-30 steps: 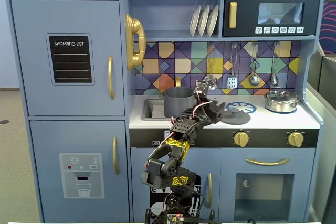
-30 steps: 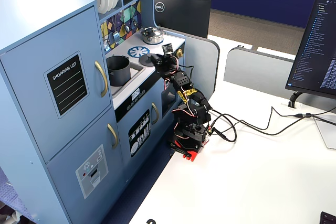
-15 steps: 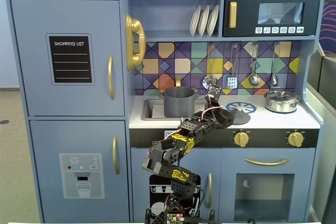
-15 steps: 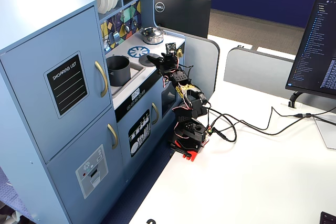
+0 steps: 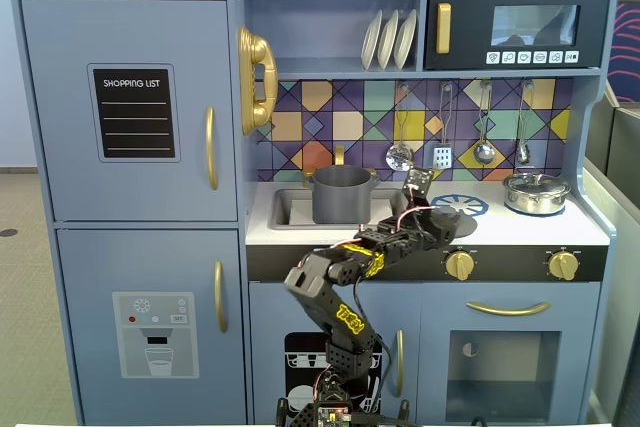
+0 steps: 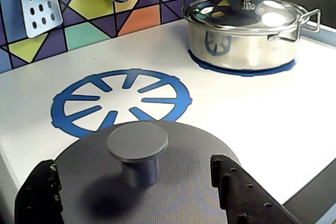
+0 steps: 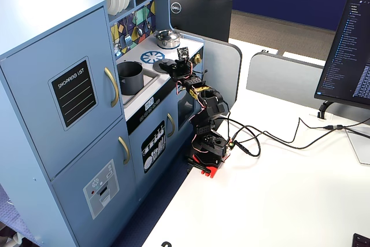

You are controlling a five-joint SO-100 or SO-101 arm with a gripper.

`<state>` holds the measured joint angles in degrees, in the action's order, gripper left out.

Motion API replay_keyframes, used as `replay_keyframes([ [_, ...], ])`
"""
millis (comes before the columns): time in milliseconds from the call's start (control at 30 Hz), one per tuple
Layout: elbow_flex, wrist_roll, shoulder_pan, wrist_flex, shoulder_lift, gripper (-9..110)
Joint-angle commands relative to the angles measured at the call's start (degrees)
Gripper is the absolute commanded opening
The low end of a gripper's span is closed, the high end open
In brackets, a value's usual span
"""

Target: Pick up the lid from the counter and put it on the gray recipient

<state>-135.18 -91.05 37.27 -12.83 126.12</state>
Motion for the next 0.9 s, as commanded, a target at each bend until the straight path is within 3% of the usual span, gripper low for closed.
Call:
replay_keyframes([
  [0, 5.98, -0.35, -0.26, -2.81, -2.81, 29],
  [667, 16.08, -0.35, -2.37, -6.59, -19.07, 24],
  [800, 16.08, -0.97, -3.34, -6.86, -20.21, 0],
  [867, 16.08, 0.44, -3.52, -7.03, -20.3, 0],
])
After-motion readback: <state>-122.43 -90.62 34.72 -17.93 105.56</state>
